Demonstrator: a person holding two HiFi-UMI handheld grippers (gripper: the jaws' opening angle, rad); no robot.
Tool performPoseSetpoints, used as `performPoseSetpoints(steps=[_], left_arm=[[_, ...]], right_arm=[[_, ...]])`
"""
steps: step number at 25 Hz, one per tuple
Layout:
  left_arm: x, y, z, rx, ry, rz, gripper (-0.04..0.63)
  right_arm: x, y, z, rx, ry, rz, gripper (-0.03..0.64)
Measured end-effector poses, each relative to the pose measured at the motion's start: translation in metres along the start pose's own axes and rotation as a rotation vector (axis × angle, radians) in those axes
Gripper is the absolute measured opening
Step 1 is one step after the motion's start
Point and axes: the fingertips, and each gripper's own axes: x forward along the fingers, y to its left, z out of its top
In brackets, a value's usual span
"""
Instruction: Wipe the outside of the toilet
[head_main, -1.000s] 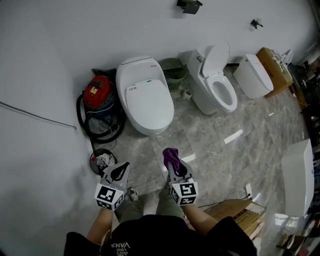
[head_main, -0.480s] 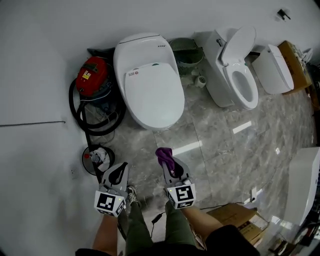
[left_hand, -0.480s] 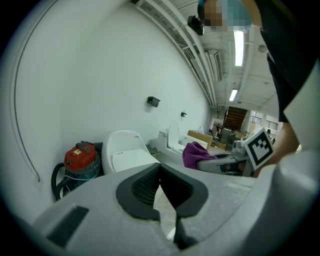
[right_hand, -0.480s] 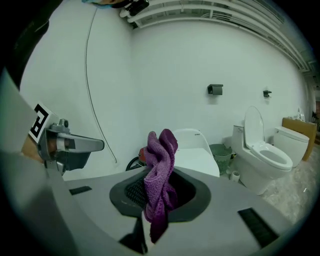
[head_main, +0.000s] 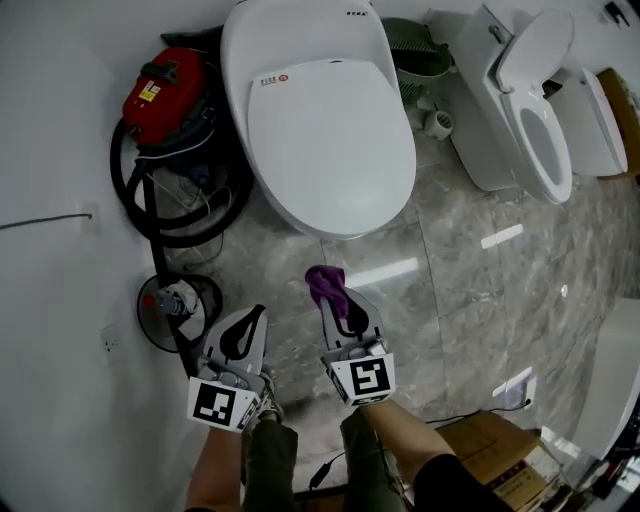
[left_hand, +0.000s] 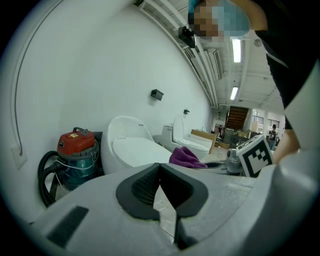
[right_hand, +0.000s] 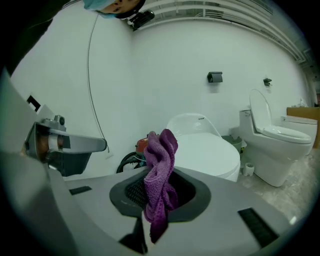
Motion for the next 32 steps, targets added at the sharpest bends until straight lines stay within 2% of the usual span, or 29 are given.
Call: performPoseSetpoints(steps=[5, 12, 19, 25, 29, 32], left_arm=[[0.021, 0.02, -0.048, 0.034, -0.021, 0.005, 0.0], [0.052, 0.028, -0.105, -0.002, -0.09, 0.06, 0.0], [0.1, 0.05, -0.158, 0.145, -0.109, -0.011, 0.0], [0.123, 0.059, -0.195, 0.159, -0.141, -0.034, 0.0], [0.131, 0.049, -0.2, 0.18, -0.164, -0.078, 0.0], [0.131, 0.044, -0.198, 0.176, -0.165, -0.081, 0.0]], right_arm=[[0.039, -0.01, -0.036, -0.063, -0.056, 0.028, 0.066], [0.09, -0.01, -0.079, -0.115, -0.153, 0.092, 0.066], [0.128, -0.027, -0.121, -0.171, -0.217, 0.13, 0.066], [0.138, -0.044, -0.132, -0.19, -0.291, 0.163, 0.066], [0.129, -0.054, -0.131, -0.173, -0.31, 0.196, 0.066], [0.118, -0.068, -0.131, -0.172, -0.29, 0.208, 0.066]])
